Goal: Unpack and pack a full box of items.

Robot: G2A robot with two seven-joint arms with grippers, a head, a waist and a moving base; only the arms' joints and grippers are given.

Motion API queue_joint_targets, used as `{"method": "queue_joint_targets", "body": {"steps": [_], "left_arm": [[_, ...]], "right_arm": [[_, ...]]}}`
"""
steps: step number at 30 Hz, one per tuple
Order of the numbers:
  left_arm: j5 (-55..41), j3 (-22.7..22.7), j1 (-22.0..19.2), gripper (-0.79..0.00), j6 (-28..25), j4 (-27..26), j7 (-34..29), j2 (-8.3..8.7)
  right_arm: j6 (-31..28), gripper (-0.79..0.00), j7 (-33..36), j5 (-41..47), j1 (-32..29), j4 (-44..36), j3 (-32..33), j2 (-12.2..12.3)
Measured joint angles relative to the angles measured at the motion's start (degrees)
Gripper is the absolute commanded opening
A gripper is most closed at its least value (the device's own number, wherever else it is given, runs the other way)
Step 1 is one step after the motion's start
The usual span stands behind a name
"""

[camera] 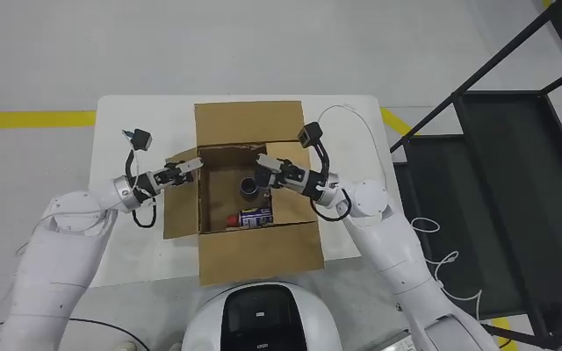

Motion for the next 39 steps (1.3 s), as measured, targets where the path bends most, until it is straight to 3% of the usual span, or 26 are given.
{"method": "queue_joint_targets", "body": {"steps": [7,12,17,21,27,33,39], "left_arm": [[-0.34,1.85,-1.48,0.000,0.56,0.15,0.43,-0.61],[-1.99,-0.91,-1.04,0.000,-0.90,-0.77,0.10,-0.15],[-4.68,-5.48,1.14,0.000,-0.66,-6.39,-2.18,0.83],[-3.80,-5.46,1.07,0.000,1.59,-10.93,-2.46,0.92],[0.48,1.58,-2.42,0.000,5.98,-13.29,0.20,-0.46],[2.48,10.83,-7.22,0.000,9.33,-9.81,4.51,-2.91],[2.39,15.90,-10.53,0.000,9.52,-6.19,7.06,-4.80]], "right_arm": [[0.67,0.000,0.15,0.78,-0.49,0.36,0.91,0.42],[2.76,0.000,6.05,2.56,-1.28,0.10,2.93,1.31],[4.64,0.000,12.48,5.74,-3.70,-0.24,7.58,2.65],[5.46,0.000,15.67,7.93,-6.03,-0.56,11.10,3.56],[5.21,0.000,18.44,10.85,-9.22,-1.96,14.80,4.52],[5.12,0.000,20.59,13.43,-10.24,-1.85,16.17,5.10],[5.73,0.000,22.57,16.19,-9.73,-0.71,15.68,5.22]]}}
